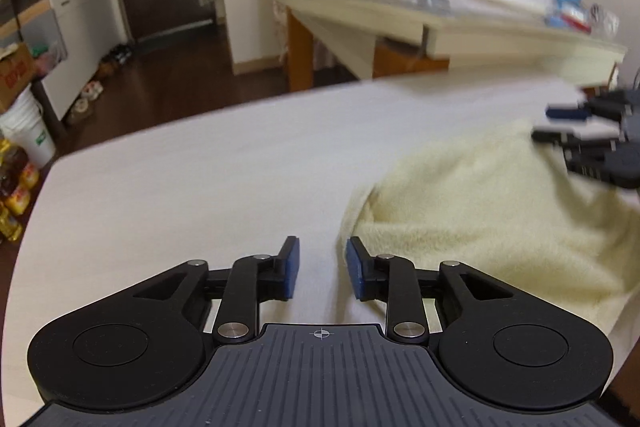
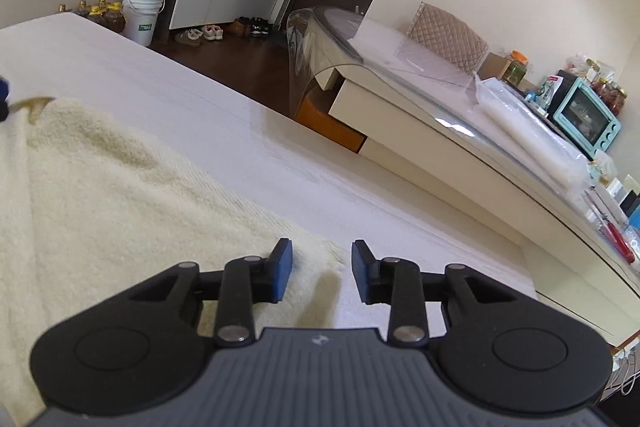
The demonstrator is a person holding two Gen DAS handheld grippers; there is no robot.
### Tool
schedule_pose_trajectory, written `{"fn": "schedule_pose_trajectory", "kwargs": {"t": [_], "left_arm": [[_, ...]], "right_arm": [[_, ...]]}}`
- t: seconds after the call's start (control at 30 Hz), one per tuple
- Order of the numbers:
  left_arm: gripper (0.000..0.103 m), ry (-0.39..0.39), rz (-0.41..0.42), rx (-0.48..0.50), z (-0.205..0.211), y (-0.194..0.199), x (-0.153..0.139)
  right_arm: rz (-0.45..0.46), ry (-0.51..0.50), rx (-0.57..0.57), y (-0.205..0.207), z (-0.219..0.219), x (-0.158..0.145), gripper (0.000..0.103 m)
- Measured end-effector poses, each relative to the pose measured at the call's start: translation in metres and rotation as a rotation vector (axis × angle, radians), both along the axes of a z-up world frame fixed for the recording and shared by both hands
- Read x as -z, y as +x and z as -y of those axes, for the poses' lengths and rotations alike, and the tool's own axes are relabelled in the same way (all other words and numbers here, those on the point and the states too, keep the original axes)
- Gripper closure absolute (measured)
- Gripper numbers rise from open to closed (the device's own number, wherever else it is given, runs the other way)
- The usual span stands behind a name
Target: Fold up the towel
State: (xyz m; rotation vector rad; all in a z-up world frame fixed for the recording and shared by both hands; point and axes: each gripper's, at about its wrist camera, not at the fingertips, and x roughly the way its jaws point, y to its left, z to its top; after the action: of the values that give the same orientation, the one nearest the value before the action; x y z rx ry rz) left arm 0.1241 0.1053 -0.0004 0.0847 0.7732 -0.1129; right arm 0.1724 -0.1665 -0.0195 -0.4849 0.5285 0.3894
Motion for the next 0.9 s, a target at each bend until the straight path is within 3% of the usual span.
{"fn": "schedule_pose_trajectory", "kwargs": {"t": [0.1, 0.23, 0.33, 0.37, 0.4, 0.5, 0.6, 0.7, 0.9], "left_arm": [[0.062, -0.006, 0.025, 0.035, 0.007, 0.014, -0.006], [0.062, 0.018, -0.012, 0.097, 0.021, 0.044, 0.0], [0.069, 0.067, -0.051, 0.133, 0.03, 0.057, 0.008], [0.087, 0.065, -0.053, 0.143, 0.029, 0.053, 0.007], [0.091, 0.063, -0.054, 0.153, 0.029, 0.05, 0.007], [0.094, 0.074, -0.035, 0.14, 0.021, 0.033, 0.005], [0.098, 0.075, 0.018, 0.067, 0.006, 0.015, 0.002], [0.098, 0.019, 0.04, 0.001, -0.011, 0.0, -0.002], [0.098, 0.101, -0.022, 0.058, 0.004, 0.003, 0.005]], "right_arm": [[-0.011, 0.049, -0.042, -0.01, 0.002, -0.005, 0.06], [-0.013, 0.04, -0.103, -0.018, -0.007, -0.003, 0.06], [-0.029, 0.041, -0.122, -0.022, -0.01, -0.001, 0.06], [-0.032, 0.037, -0.125, -0.024, -0.011, 0.0, 0.06], [-0.034, 0.035, -0.126, -0.025, -0.011, 0.001, 0.06], [-0.031, 0.034, -0.119, -0.029, -0.008, 0.002, 0.06], [-0.037, 0.038, -0.099, -0.028, -0.006, 0.002, 0.06], [-0.03, 0.036, -0.086, -0.028, -0.005, 0.004, 0.06], [-0.018, 0.002, -0.072, -0.031, -0.008, 0.004, 0.06]]}}
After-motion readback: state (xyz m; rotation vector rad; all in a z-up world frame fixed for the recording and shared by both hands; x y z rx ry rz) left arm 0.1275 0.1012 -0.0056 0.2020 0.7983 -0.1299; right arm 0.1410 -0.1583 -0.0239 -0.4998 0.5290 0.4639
